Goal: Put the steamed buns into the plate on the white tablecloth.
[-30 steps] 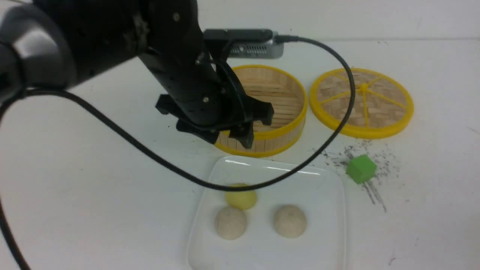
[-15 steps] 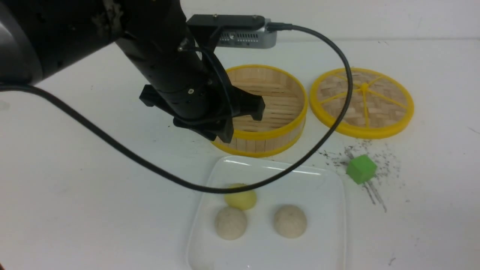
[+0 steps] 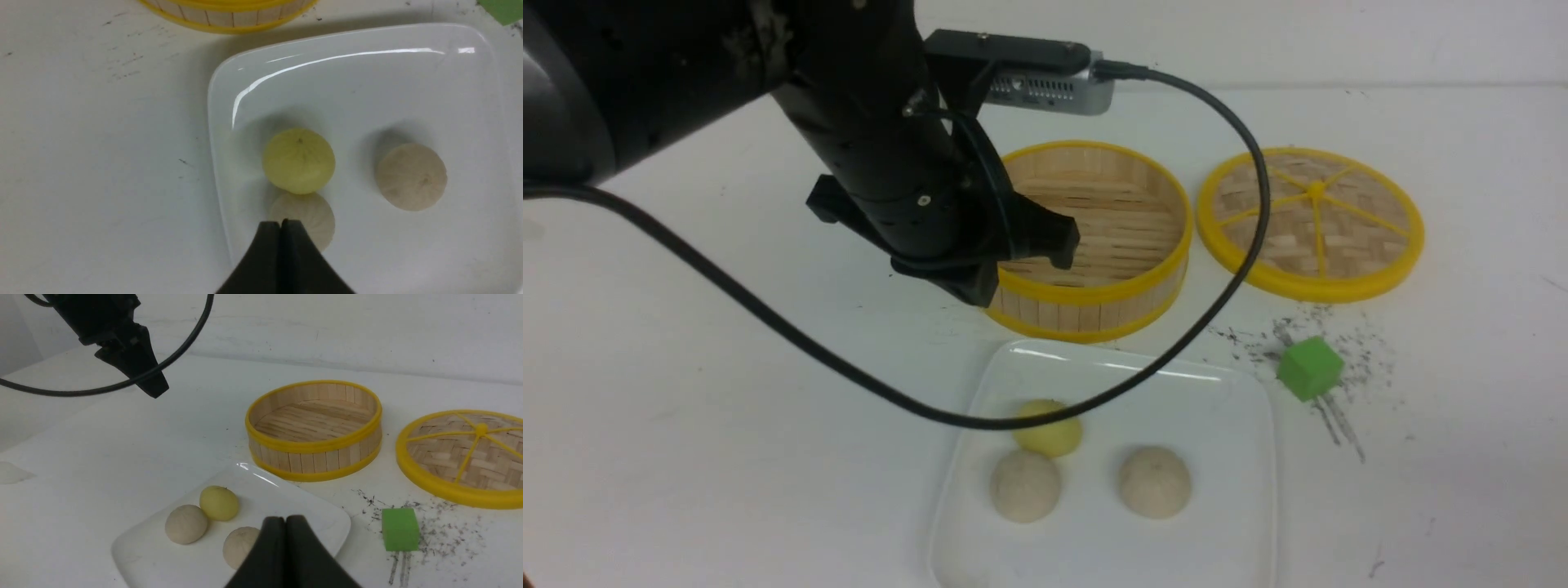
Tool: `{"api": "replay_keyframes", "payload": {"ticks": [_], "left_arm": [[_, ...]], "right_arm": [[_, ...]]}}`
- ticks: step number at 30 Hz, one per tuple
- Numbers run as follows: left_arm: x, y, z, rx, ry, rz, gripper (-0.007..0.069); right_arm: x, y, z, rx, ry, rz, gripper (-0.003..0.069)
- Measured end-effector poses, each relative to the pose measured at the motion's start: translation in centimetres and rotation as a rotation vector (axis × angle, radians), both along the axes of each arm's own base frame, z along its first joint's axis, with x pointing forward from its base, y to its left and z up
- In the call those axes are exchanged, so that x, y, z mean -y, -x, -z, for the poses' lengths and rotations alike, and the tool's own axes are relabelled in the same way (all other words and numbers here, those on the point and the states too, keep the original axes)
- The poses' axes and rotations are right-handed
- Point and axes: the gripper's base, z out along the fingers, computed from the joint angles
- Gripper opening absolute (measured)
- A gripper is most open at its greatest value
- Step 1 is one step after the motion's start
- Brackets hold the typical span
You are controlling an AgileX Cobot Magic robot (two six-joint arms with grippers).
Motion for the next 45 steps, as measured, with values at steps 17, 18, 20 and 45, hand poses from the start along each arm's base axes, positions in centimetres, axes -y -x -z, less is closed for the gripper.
{"api": "replay_keyframes", "payload": {"ticks": [17, 18, 20, 45], "left_arm": [[-1.0, -0.6, -0.1, 0.074, -0.116, -0.007, 0.0007], [-1.0, -0.6, -0.1, 0.069, -0.124, -0.01, 0.0008], [-1.1, -0.5, 0.0, 0.063, -0.133, -0.012, 0.0011], [-2.0, 0.5, -0.6, 0.009, -0.175, -0.025, 0.0019]], "right_arm": [[0.0, 0.0, 0.0, 0.001, -0.001, 0.0, 0.0008], [0.0, 0.0, 0.0, 0.001, -0.001, 0.0, 0.001], [0.0, 0.0, 0.0, 0.002, -0.001, 0.0, 0.0012], [-1.1, -2.0, 8.5, -0.171, 0.178, 0.015, 0.0044]]}}
